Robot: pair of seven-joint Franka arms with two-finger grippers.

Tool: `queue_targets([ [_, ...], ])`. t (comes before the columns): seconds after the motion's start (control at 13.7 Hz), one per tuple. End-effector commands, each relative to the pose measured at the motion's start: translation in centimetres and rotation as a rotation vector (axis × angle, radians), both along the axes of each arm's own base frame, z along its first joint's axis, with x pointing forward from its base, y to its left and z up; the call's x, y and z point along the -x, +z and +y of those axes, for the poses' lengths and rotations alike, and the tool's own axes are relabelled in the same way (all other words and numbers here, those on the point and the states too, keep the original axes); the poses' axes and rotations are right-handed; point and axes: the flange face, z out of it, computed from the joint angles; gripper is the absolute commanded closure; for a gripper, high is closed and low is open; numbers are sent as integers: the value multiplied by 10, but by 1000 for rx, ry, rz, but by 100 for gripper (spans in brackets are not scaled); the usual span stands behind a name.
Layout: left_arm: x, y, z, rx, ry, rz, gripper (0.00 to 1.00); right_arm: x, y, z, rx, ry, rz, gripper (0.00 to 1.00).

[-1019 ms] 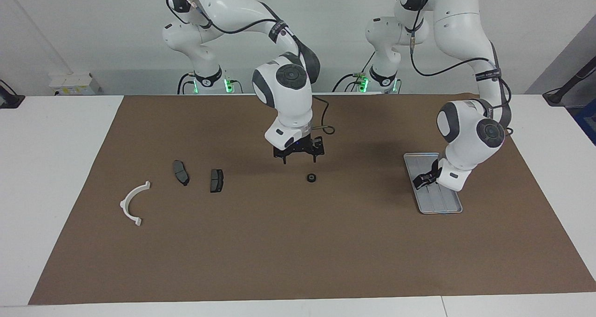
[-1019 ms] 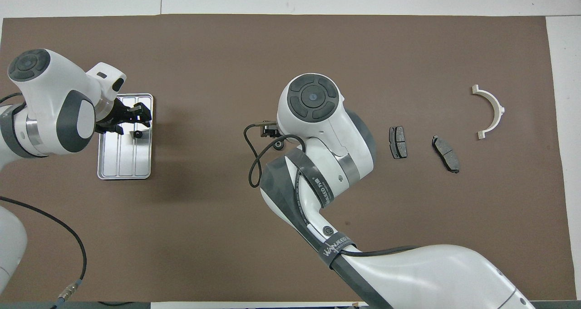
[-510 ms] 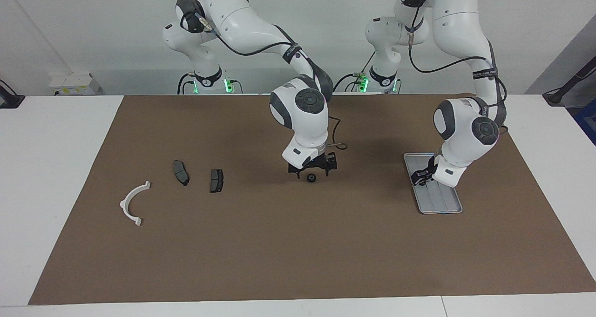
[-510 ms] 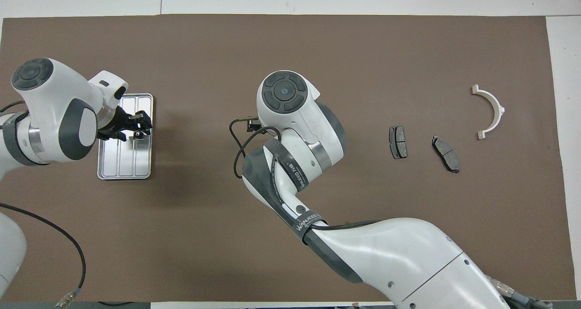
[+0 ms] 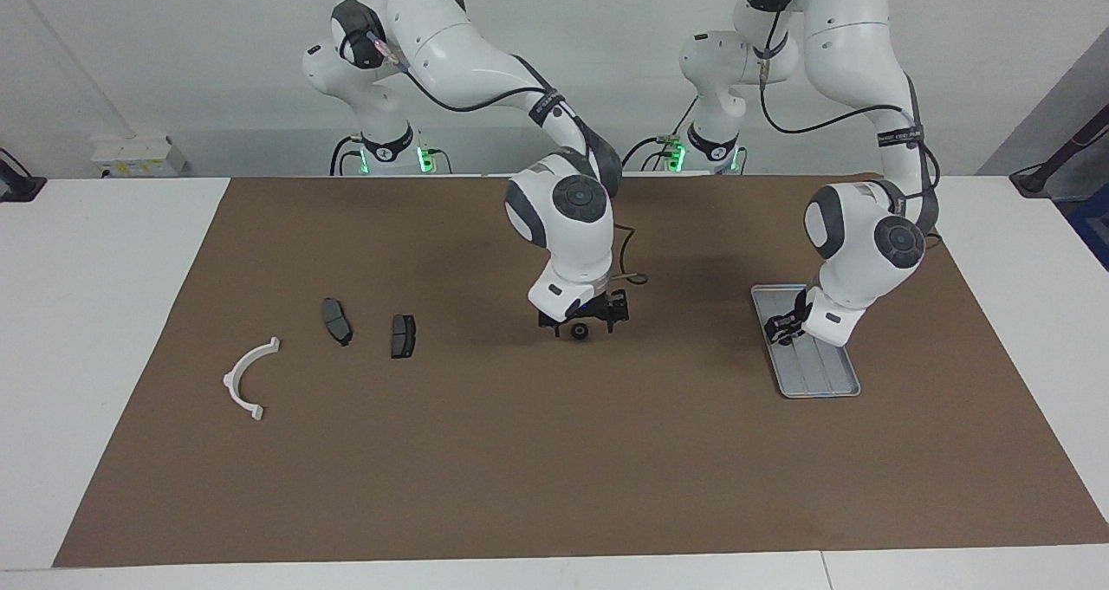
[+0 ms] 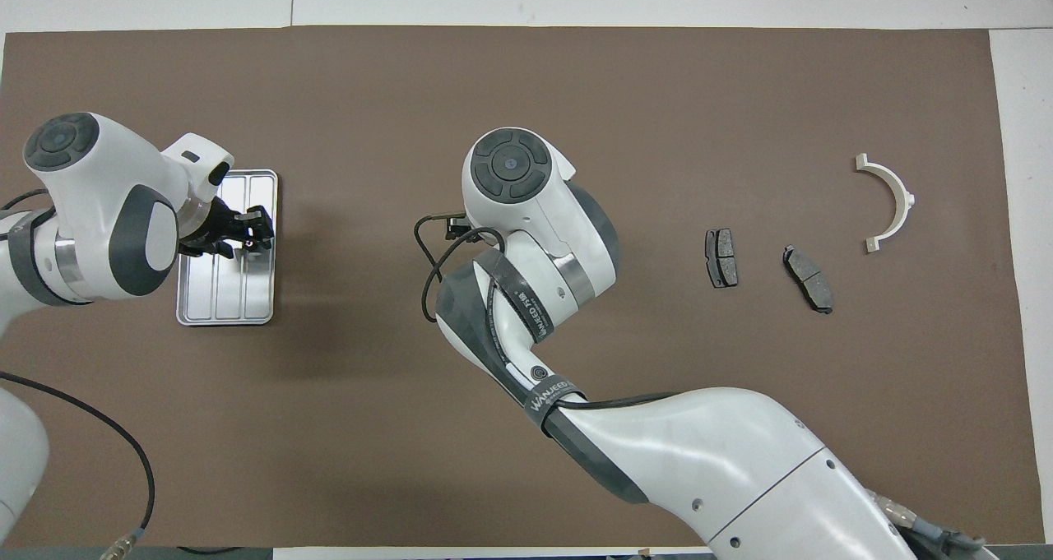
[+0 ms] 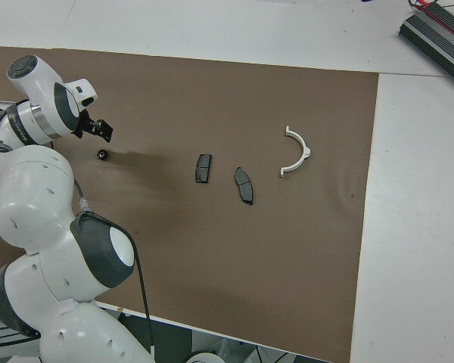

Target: Place bearing gear from tray to pile

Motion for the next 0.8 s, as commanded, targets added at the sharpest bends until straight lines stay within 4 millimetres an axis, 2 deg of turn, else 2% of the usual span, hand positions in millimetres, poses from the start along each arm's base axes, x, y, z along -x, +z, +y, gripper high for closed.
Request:
queue_targets([
  [0.0, 10, 1, 2, -4, -9, -44, 37, 10, -17, -3, 3, 8, 36, 1],
  [0.44, 14, -4, 3, -4, -7, -41, 38, 26, -38, -16, 3, 12, 39, 1],
  [0.73, 16, -5, 3, -4, -7, -21, 38, 35, -37, -4, -37, 2, 56, 1],
])
